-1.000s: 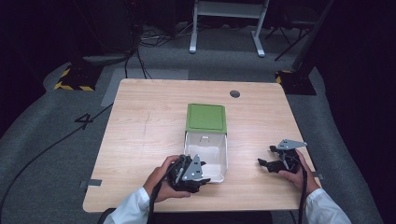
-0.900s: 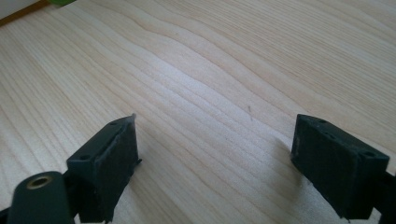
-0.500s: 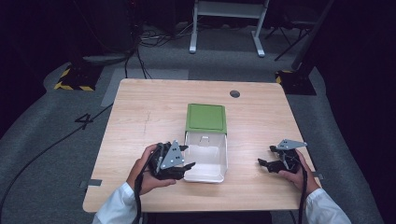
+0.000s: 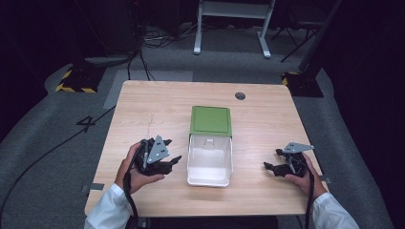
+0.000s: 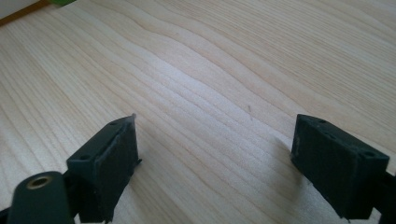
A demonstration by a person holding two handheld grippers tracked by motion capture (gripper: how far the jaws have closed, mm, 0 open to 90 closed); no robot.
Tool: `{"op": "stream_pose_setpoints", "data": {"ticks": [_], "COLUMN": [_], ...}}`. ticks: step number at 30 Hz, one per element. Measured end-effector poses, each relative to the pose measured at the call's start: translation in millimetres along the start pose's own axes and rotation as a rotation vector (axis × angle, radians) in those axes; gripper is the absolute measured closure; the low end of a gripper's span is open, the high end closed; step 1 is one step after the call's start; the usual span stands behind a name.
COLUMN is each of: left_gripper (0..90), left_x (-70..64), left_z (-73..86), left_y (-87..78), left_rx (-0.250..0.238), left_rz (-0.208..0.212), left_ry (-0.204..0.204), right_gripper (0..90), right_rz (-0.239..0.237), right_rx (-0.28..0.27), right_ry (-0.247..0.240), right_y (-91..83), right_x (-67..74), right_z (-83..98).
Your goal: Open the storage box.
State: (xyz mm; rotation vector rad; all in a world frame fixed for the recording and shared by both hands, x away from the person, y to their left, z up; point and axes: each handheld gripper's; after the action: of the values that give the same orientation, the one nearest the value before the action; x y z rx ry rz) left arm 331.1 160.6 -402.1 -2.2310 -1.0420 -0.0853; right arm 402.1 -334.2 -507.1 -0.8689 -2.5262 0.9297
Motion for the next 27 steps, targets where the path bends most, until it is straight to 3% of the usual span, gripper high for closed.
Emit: {"op": "stream_pose_setpoints", "data": {"ticks": [16,27], "left_gripper": [36.2,32.4], "left_x": [21.3,33.8], "left_z": [43.6,80.7], "left_y": [25.1,33.0], "left_rx": [0.178,0.239], "left_rz": [-0.009,0.006], "left_ry": [-0.041,-0.137], "right_gripper": [14.8,14.8], "right_rz": [0.0,0.0], "right_rx": [0.0,0.0], "right_ry": [0.0,0.0], "right_y": [0.0,-0.2], "right_x": [0.0,0.0], "right_z": [0.0,0.2]}}
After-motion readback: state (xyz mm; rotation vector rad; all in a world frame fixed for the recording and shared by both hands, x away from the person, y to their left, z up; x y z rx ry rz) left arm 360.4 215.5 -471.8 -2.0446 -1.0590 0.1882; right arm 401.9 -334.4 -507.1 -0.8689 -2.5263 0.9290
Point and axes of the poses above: each handheld gripper's, and its own axes: y roughly forward along the jaws, z roughly out of its underside, x roughly to its left, and after that the axes turned 8 degrees about -z, right-handed
